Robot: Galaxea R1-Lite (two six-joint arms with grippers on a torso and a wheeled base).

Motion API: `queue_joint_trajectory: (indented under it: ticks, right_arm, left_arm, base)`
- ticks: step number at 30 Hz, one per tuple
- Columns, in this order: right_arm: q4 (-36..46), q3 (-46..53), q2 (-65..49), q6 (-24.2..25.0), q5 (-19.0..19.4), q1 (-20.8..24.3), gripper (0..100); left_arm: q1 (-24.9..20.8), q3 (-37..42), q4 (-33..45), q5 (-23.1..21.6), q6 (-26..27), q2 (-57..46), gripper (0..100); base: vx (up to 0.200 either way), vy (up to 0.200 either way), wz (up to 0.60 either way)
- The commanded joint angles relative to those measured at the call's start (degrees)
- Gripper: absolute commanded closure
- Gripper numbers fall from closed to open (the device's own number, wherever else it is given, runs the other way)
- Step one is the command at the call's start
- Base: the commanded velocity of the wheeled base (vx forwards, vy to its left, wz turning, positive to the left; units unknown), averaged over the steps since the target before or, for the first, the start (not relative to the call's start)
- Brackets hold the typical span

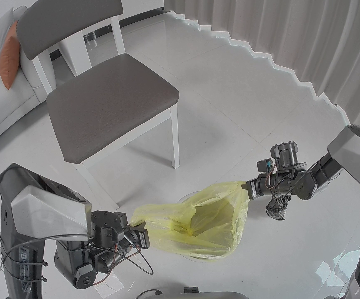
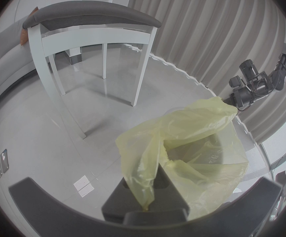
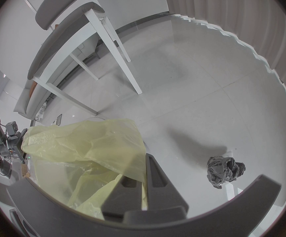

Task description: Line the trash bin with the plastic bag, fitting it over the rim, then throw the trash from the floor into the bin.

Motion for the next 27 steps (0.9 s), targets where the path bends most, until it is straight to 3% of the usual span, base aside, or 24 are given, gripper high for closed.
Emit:
queue_joint_trajectory:
  ticks: [1,27]
  right_arm:
    - [-2.35,1.08,0.16,-0.18,0.04,0.15,100]
    - [-4.73,-0.24,4.91,-0.26,0.04,-0.38,100]
  left_arm:
    - [1.00,-0.69,-0.85,-0.14,-0.14,-0.86,100]
    - [2.58,-3.41,0.39,-1.11,0.12,3.36,100]
  base:
    - [0.000,0.000,0.00]
    - [0.000,0.000,0.00]
